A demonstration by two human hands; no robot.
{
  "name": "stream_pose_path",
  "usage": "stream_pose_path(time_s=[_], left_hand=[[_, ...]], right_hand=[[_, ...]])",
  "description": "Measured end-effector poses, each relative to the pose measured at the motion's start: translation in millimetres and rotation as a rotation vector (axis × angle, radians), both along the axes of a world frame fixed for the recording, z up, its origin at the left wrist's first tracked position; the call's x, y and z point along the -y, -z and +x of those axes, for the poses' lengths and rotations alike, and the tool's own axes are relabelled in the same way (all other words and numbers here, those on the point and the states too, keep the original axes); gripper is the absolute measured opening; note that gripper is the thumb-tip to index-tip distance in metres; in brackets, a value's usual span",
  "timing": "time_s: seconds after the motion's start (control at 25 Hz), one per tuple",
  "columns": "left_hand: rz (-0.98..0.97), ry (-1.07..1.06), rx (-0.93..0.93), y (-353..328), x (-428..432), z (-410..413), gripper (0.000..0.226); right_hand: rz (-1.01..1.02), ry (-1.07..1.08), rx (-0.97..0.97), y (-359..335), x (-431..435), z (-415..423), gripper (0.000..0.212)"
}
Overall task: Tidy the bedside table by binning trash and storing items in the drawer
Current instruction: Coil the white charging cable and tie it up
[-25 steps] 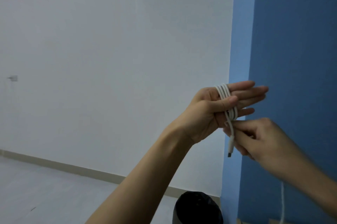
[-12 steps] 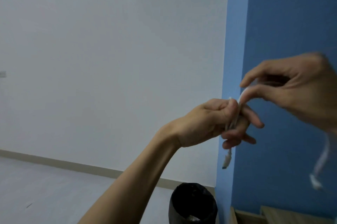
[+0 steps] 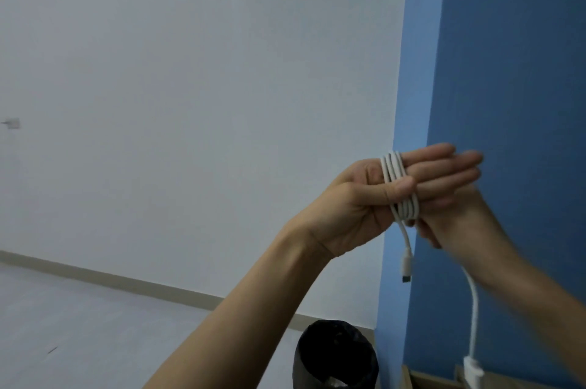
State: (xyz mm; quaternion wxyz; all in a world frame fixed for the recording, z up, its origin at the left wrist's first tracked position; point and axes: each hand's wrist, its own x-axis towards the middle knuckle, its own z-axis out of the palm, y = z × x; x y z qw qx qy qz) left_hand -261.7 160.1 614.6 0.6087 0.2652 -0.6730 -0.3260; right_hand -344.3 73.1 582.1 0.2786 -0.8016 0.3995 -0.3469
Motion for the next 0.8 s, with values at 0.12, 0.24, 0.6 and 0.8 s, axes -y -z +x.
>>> stream_pose_path(time_s=[0.12, 0.24, 0.6, 0.8], left_hand=[[-0.005, -0.151, -0.116, -3, 0, 6, 0.045], [-0.003, -0.362, -0.109, -7, -3, 22, 0.042], [0.157, -0.212, 0.364, 6, -6, 14, 0.042], [0.182, -0.066, 0.216, 9, -10, 5, 0.033]], right_hand=[[0.003, -0.725, 0.088, -13, -2, -26, 0.027], [-0.254, -0.809, -0.061, -9, -2, -36, 0.023], [-1.168, -0.630, 0.105, -71, 19, -48, 0.017], [-0.816, -0.747, 0.423, -63, 40, -28, 0.009]])
